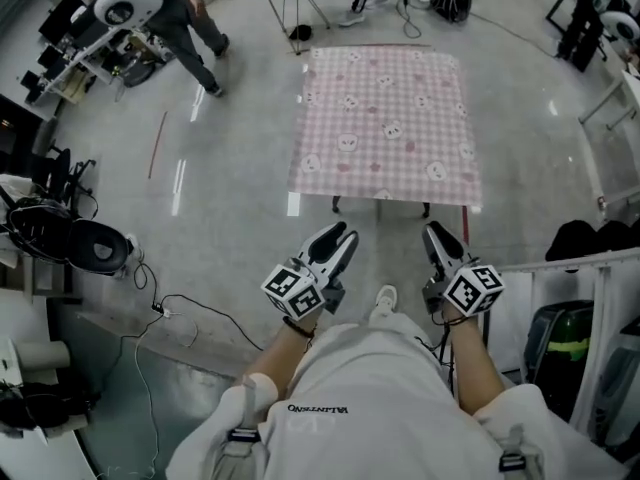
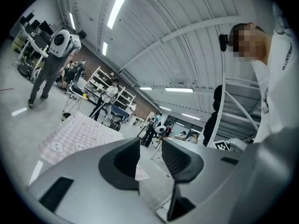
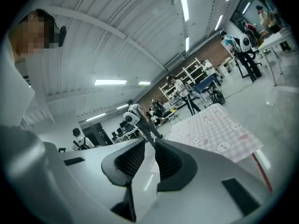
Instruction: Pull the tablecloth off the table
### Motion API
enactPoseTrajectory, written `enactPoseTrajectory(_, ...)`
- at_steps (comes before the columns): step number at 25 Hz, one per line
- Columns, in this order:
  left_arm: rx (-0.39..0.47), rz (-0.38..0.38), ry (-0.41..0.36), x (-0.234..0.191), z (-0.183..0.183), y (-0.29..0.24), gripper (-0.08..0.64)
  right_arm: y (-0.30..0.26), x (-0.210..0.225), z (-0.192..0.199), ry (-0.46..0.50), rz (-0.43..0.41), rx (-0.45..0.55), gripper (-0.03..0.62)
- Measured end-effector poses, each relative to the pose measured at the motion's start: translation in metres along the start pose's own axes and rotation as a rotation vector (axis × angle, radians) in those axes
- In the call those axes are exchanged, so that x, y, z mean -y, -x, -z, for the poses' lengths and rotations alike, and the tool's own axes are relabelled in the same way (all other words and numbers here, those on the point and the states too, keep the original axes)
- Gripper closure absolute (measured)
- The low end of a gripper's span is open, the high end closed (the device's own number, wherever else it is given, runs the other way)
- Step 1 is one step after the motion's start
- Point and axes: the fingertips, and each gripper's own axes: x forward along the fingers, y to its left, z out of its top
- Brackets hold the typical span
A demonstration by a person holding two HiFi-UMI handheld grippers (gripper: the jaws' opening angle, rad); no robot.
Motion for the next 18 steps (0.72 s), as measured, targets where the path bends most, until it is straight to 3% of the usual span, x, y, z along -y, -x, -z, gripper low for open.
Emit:
enactPoseTrajectory(10,-0.008,-0.014,0.055,-0.018,0.021,-0.049,0.422,-0.03,0.055,0.012,-0.121,-0.027,-0.058,0.512)
enactPoseTrajectory(18,-0.032,-0.052,0.151,-0.074,0.055,-0.063,0.422,-0.07,0.093,0.036,-0.259,0.009,-0.038,0.514)
